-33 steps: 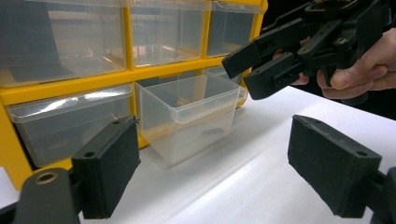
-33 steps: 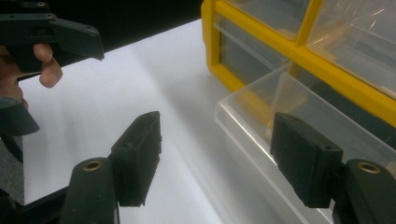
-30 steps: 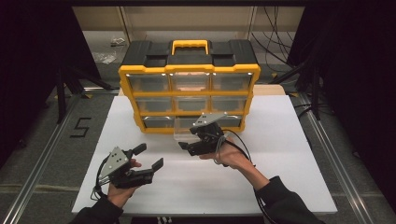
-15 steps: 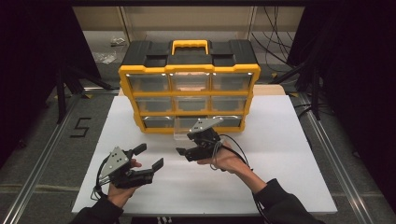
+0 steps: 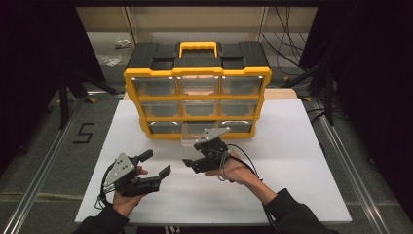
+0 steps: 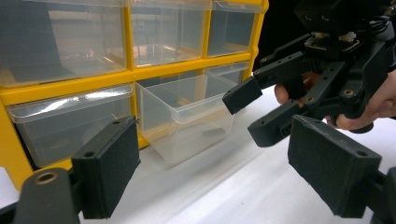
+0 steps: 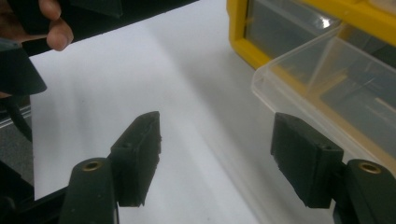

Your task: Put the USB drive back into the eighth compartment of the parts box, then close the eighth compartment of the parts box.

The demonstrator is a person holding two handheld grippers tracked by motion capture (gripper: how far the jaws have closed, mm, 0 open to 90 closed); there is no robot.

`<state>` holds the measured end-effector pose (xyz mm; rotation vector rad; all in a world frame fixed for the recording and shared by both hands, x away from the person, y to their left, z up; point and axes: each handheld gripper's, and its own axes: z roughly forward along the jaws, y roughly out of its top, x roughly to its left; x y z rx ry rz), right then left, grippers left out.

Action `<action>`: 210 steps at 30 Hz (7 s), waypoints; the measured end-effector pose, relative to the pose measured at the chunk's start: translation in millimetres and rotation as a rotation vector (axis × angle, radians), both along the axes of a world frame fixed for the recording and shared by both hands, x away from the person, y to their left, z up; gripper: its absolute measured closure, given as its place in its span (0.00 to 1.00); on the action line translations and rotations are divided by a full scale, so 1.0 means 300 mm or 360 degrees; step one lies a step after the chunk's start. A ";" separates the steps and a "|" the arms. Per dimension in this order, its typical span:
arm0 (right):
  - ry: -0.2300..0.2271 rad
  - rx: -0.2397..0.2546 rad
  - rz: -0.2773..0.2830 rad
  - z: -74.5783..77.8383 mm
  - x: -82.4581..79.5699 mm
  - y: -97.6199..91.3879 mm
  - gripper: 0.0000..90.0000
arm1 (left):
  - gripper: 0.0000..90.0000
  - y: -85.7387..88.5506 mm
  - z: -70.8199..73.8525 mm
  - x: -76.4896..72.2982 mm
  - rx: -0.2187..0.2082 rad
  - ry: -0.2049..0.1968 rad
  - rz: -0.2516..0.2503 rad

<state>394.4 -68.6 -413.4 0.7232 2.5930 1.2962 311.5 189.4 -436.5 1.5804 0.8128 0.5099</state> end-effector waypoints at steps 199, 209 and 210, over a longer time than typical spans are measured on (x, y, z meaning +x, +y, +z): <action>-0.0369 -0.0161 -0.0542 -0.141 0.254 -0.033 1.00 | 0.18 0.003 -0.002 0.000 -0.0011 0.0005 -0.0004; -0.0384 -0.0157 -0.0562 -0.145 0.262 -0.026 1.00 | 0.18 0.003 -0.002 0.000 -0.0013 0.0005 -0.0003; -0.0390 -0.0160 -0.0560 -0.146 0.263 -0.026 1.00 | 0.18 0.004 -0.002 0.000 -0.0013 0.0006 -0.0003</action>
